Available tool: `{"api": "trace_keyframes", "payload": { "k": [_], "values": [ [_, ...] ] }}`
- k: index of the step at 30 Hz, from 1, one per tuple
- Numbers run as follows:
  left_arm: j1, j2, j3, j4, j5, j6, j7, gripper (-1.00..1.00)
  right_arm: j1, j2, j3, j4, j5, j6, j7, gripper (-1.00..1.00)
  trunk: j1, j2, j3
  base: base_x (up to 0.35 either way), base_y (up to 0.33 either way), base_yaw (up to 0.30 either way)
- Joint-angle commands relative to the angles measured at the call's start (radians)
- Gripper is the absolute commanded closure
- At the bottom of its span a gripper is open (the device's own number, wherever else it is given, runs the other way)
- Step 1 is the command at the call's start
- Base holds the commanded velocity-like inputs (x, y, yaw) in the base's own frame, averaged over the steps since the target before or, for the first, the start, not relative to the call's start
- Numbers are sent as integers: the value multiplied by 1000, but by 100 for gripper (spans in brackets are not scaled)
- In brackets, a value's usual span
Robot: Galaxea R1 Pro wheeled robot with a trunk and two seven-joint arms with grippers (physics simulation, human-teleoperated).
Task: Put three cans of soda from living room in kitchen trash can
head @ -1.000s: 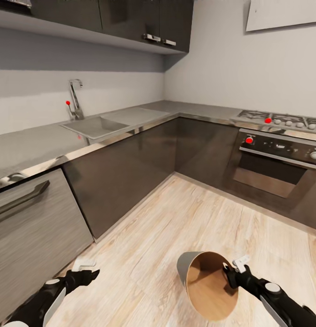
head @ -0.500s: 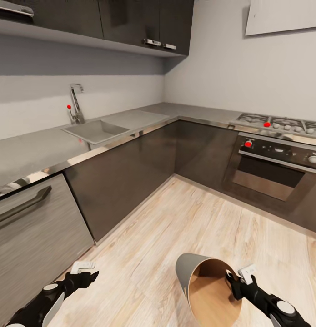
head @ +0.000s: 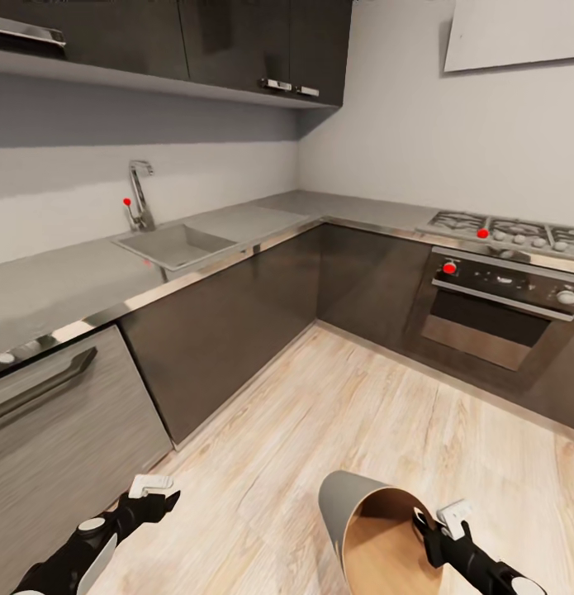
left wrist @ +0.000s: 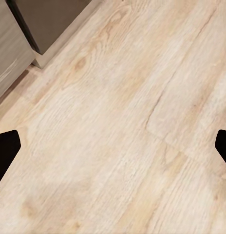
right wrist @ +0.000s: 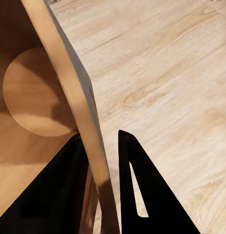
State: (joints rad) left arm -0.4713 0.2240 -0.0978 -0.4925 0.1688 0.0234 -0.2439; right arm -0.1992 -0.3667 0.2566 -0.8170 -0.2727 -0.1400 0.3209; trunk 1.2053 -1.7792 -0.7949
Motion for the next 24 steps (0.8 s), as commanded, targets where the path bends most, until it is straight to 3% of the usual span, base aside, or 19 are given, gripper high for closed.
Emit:
{"api": "trace_keyframes", "payload": {
  "k": [1, 5, 8, 9, 11, 12, 16, 24],
  "values": [
    [0, 0, 0, 0, 0, -2, 0, -100, 0, 1, -1, 7, -7, -15, 8, 100, -4, 7, 3, 0, 0, 0],
    [0, 0, 0, 0, 0, -5, 0, -100, 1, 3, -1, 35, -7, -42, 2, 100, -19, 35, 16, 0, 0, 0],
    [0, 0, 0, 0, 0, -6, 0, -100, 1, 20, -2, 103, -3, -181, -26, 100, -31, 56, 25, 0, 0, 0],
    [0, 0, 0, 0, 0, -6, 0, -100, 1, 30, 1, 150, -2, -294, -61, 100, -35, 63, 28, 0, 0, 0],
    [0, 0, 0, 0, 0, -6, 0, -100, 1, 44, 8, 212, 0, -405, -118, 100, -42, 77, 35, 0, 0, 0],
    [0, 0, 0, 0, 0, -6, 0, -100, 1, 47, 9, 226, 1, -428, -132, 100, -46, 84, 38, 0, 0, 0],
    [0, 0, -2, 0, 0, -6, 0, -100, 0, 55, 16, 267, 4, -498, -174, 100, -61, 112, 50, 0, 0, 0],
    [6, 0, -6, 0, 0, -6, 0, -100, 0, 53, 17, 274, 4, -516, -157, 100, -92, 168, 75, 0, 0, 0]
  ]
}}
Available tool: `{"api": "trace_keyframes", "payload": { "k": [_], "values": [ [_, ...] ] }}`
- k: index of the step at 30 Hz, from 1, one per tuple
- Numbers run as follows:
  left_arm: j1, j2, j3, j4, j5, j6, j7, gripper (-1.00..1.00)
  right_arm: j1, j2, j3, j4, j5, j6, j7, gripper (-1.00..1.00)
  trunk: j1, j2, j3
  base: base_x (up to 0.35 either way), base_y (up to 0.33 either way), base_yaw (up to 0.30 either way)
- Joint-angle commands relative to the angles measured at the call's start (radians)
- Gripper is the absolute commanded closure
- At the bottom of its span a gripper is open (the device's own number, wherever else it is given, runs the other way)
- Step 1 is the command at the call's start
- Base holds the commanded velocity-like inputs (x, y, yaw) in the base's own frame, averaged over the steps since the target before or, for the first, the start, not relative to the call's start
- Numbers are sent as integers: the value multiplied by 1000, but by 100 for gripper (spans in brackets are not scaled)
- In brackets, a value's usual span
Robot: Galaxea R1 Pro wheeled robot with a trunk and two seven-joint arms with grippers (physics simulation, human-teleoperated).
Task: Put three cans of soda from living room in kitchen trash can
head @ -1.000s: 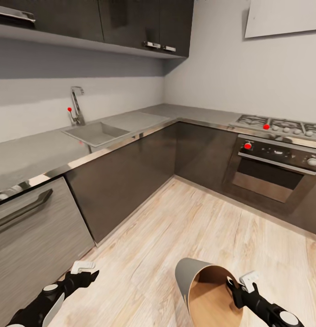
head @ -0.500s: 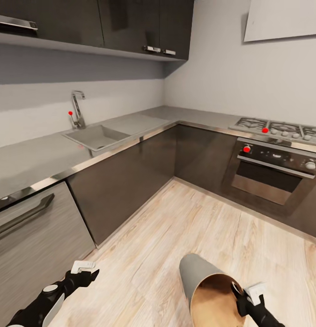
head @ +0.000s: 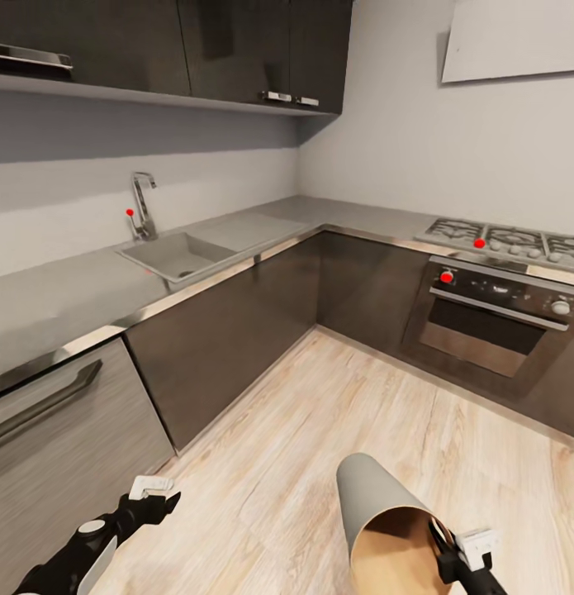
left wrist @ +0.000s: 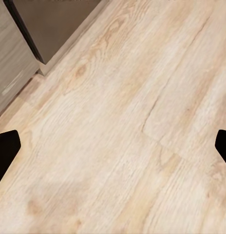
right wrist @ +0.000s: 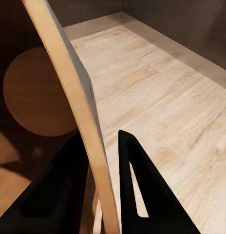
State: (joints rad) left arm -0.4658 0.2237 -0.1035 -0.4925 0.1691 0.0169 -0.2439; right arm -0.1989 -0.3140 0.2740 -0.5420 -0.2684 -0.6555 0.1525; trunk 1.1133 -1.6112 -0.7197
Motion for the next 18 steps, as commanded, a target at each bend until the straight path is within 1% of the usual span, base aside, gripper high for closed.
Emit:
{"api": "trace_keyframes", "payload": {
  "k": [1, 9, 13, 15, 16, 18],
  "values": [
    [0, 0, 0, 0, 0, 0, 0, -100, 0, 1, -1, 0, 0, 0, 19, 100, -4, 7, 3, 0, 0, 0],
    [1, -1, -1, 0, 1, 0, 0, -100, -1, 1, -3, 0, -1, 2, 32, 100, -35, 63, 28, 0, 0, 0],
    [1, -6, -1, 0, 0, 0, 0, -100, -1, -6, -1, 3, 0, 2, 41, 100, -50, 91, 41, 0, 0, 0],
    [1, -7, -1, 0, 0, 0, 0, -100, -1, -8, -2, 5, -2, 2, 64, 100, -58, 105, 47, 0, 0, 0],
    [1, -7, -1, 0, 0, 0, 0, -100, -1, -10, -8, 5, -4, 2, 101, 100, -61, 112, 50, 0, 0, 0],
    [1, -7, -1, 0, 0, 0, 0, -100, -1, -10, -12, 5, -5, 2, 132, 100, -69, 126, 57, 0, 0, 0]
  ]
}}
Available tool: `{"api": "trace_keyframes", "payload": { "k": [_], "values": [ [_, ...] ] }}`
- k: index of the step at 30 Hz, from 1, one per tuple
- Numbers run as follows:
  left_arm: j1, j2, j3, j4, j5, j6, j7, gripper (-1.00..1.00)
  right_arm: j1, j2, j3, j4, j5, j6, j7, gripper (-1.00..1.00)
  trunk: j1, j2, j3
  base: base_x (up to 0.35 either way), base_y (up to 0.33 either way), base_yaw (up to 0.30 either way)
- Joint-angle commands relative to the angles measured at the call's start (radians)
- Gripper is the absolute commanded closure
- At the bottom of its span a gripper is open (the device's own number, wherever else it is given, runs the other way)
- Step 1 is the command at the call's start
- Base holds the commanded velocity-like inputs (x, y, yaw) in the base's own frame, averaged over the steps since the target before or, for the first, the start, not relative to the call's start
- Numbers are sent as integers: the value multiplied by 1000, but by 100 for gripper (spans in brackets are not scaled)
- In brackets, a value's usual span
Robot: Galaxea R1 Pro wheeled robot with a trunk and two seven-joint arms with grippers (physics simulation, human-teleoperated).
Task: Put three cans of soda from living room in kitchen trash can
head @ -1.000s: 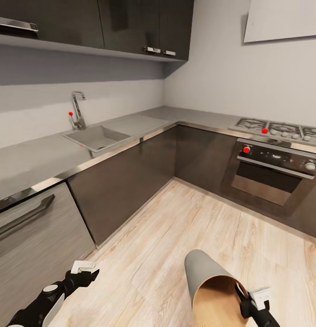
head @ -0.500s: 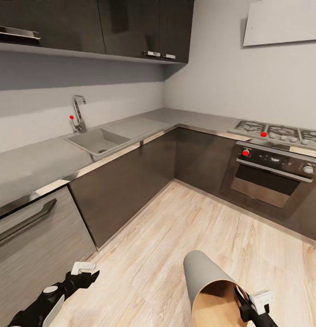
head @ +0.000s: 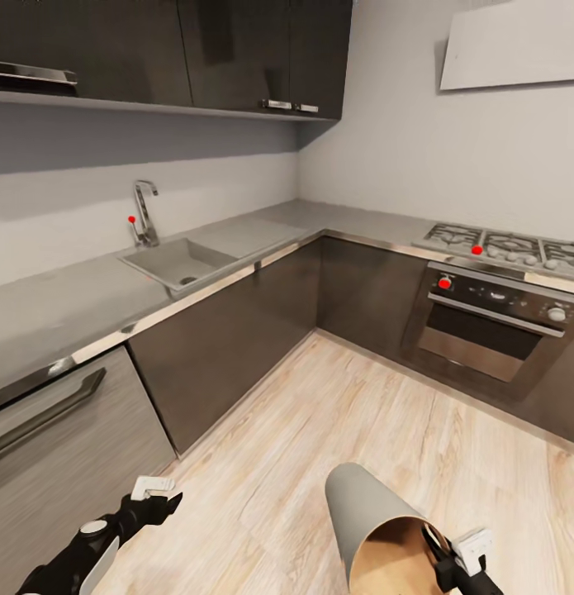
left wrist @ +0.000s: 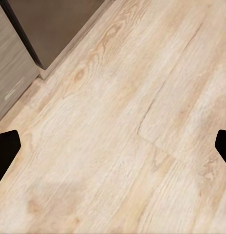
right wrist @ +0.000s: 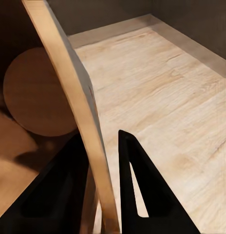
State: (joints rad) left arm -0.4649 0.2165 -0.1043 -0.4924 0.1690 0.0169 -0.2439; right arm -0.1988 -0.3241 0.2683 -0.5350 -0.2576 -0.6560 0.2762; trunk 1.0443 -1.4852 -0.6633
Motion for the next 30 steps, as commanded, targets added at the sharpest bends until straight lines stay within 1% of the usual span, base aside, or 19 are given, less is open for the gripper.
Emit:
{"api": "trace_keyframes", "payload": {
  "k": [1, 4, 9, 15, 25, 30],
  "values": [
    [0, 0, 0, 0, 0, 0, 0, -100, -1, 0, -8, -2, -16, 2, 16, 100, -4, 7, 3, 0, 0, 0],
    [0, 0, 0, 0, 0, 0, 0, -100, 0, 2, -10, -3, -17, 2, 30, 100, -15, 28, 13, 0, 0, 0],
    [0, 0, 0, 0, 0, 0, 0, -100, 1, 4, -10, -1, -18, 1, 31, 100, -35, 63, 28, 0, 0, 0],
    [1, 0, 0, 0, 2, 0, 0, -100, 1, 12, -14, 2, -23, 3, 22, 100, -35, 63, 28, 0, 0, 0],
    [2, -4, 0, 0, 2, 0, 1, -100, 1, 14, -12, 4, -22, 3, 8, 100, -35, 63, 28, -3, 0, 0],
    [2, -6, 0, 0, 2, 0, 2, -100, 1, 14, -12, 5, -19, 3, 7, 100, -35, 63, 28, -128, 0, 0]
  ]
}}
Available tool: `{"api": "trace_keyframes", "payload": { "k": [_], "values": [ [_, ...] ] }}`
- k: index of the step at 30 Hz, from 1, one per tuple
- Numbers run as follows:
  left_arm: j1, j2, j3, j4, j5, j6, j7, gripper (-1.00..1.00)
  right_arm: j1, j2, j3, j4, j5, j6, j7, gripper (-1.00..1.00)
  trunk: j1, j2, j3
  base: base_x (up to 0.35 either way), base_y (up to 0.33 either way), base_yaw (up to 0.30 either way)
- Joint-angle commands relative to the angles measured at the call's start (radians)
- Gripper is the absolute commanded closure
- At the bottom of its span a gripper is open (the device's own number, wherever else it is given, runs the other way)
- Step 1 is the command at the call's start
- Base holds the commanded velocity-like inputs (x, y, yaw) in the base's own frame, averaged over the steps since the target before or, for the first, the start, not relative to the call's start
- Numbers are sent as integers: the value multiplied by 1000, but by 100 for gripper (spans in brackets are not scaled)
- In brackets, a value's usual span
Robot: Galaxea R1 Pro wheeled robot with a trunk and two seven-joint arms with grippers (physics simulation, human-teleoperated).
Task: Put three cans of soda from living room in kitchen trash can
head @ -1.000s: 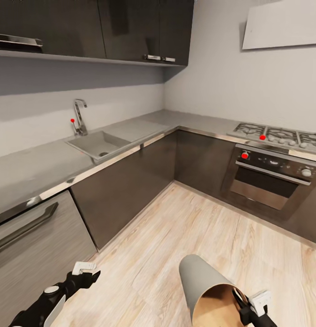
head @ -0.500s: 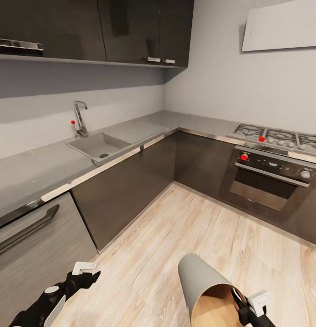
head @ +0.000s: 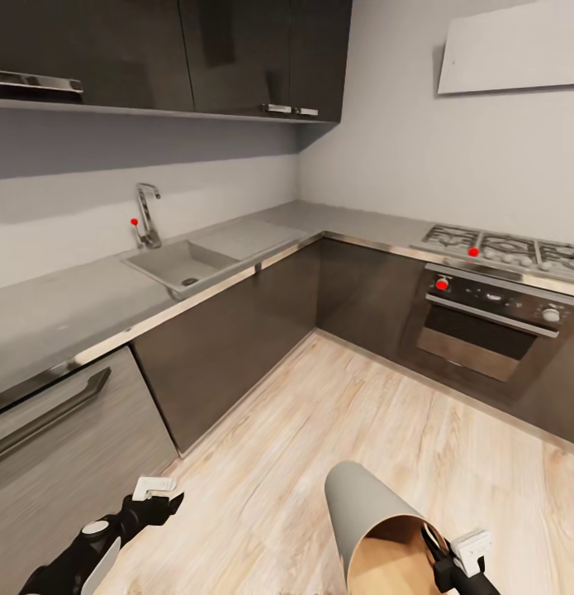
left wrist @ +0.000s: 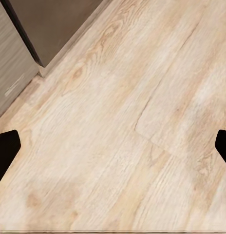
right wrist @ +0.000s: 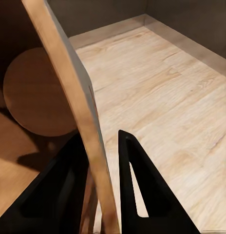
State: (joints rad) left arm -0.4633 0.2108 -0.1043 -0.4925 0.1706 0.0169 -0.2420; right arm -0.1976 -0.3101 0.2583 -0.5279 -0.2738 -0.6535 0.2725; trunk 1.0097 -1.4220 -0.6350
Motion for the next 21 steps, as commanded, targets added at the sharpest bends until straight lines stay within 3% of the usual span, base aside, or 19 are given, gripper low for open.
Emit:
{"api": "trace_keyframes", "payload": {
  "k": [1, 18, 21],
  "values": [
    [0, 0, 0, 0, 0, 0, 0, -100, 0, 0, -2, -2, -3, 0, 10, 100, 0, 0, 0, -242, 0, 0],
    [0, -2, 0, 0, 0, 0, 4, -100, -1, 2, -4, -9, -14, 0, 7, 100, 0, 0, 0, -306, 0, 0],
    [0, -2, 0, 0, 0, 0, 5, -100, -1, 2, -3, -9, -15, 0, 6, 100, 0, 0, 0, -127, 0, 60]
  ]
}}
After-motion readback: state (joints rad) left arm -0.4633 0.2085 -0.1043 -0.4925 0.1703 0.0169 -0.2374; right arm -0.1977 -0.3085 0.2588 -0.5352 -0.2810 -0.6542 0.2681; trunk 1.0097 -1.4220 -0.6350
